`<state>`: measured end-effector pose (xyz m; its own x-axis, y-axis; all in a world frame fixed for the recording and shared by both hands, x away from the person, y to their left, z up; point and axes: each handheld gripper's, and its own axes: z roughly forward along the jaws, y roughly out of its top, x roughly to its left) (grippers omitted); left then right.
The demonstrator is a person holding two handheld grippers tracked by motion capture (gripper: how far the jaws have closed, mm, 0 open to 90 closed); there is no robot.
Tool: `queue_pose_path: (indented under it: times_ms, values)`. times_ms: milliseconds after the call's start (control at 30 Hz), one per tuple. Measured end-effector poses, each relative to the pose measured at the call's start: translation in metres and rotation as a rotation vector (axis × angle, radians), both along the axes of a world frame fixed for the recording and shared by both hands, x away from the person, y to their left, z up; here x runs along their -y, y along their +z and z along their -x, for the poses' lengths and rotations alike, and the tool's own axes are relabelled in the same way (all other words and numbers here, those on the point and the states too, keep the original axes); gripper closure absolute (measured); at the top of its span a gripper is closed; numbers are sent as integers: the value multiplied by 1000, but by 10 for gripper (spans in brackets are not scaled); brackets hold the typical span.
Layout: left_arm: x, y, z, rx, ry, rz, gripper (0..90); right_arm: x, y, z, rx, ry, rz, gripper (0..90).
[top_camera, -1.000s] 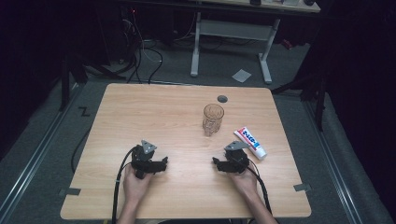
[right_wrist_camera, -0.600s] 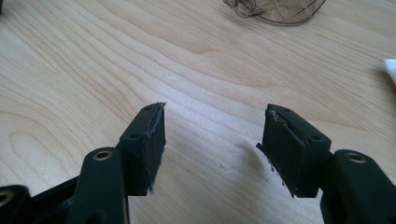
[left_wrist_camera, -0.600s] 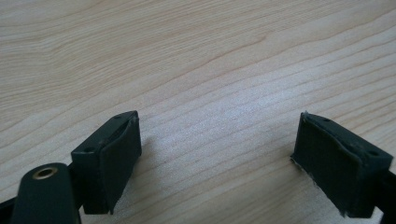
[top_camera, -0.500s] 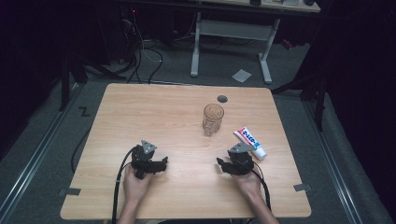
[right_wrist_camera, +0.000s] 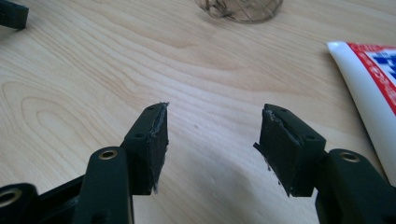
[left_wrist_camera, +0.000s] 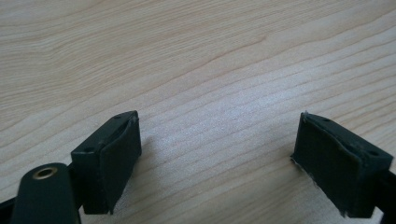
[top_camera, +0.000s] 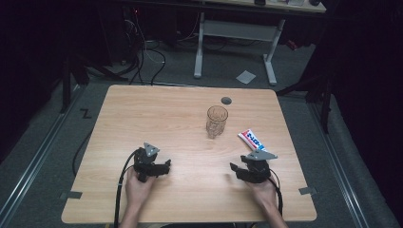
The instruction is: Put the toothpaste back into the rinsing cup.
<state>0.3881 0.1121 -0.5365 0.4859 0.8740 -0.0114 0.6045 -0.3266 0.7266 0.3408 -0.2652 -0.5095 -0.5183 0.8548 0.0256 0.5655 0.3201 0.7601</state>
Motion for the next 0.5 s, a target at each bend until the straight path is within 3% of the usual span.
queue_pose_path:
  times_ms: [233,267,500]
  values:
    - [0,0,0,0,0,-2,152,16,3,10,0,-27,-6,425]
    - [0,0,0,0,0,-2,152,21,5,13,3,-29,-29,425]
    - [0,0,0,0,1,-1,152,37,14,21,38,-64,-57,425]
